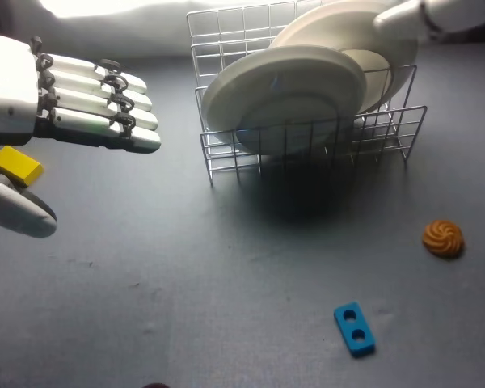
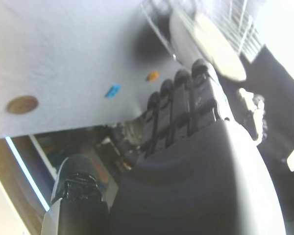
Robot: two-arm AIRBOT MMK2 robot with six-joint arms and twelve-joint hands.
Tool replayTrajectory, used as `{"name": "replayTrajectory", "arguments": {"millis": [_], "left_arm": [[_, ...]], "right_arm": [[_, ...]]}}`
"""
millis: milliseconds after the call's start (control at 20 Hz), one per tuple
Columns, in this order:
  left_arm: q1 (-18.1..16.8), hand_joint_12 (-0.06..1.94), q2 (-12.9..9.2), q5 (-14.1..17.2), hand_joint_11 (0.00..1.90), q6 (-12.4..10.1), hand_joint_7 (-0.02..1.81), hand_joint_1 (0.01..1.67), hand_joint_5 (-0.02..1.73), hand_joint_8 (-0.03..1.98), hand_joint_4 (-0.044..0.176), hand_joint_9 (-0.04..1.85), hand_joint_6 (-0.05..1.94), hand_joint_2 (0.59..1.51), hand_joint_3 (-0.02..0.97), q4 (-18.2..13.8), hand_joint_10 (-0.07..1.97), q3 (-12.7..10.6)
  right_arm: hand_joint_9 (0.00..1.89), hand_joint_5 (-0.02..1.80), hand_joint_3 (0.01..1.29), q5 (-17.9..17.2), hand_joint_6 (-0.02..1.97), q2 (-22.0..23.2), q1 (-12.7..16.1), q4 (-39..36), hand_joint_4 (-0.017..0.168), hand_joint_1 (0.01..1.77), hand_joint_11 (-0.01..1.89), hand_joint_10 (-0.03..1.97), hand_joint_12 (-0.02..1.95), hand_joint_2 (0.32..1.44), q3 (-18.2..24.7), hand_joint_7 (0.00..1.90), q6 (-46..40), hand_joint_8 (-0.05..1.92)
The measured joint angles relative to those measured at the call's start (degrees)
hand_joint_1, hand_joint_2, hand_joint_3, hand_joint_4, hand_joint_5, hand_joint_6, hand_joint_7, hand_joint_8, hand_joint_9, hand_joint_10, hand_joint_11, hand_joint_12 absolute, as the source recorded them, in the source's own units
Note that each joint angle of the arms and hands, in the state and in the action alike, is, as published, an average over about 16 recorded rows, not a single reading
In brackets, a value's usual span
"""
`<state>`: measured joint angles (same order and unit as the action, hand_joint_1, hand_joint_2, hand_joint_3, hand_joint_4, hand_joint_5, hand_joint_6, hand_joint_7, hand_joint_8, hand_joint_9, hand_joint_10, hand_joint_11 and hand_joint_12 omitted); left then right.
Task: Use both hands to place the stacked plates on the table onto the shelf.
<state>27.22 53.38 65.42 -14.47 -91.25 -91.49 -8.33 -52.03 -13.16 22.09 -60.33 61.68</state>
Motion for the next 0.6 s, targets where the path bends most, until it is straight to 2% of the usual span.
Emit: {"name": "replayTrajectory", "arguments": {"millis": [250,600], "left_arm": [[-0.54,0.01,-0.96,0.43,0.02,0.75,0.09,0.02,0.07,0.01,-0.002,0.06,0.02,1.194,0.018,-0.81,0.01,2.24],[-0.38,0.02,-1.64,0.83,0.02,1.90,0.12,0.01,0.08,0.01,-0.002,0.09,0.02,1.194,0.019,-1.77,0.01,3.42]], "right_arm": [[1.06,0.87,0.01,-3.89,0.07,7.97,-2.33,-0.03,-0.002,1.02,0.67,0.03,1.21,1.05,6.54,1.00,2.13,0.02],[1.07,0.90,0.01,-7.67,0.10,15.89,-6.95,0.20,0.000,1.01,0.65,0.03,1.25,1.05,13.21,1.02,3.37,0.02]]}}
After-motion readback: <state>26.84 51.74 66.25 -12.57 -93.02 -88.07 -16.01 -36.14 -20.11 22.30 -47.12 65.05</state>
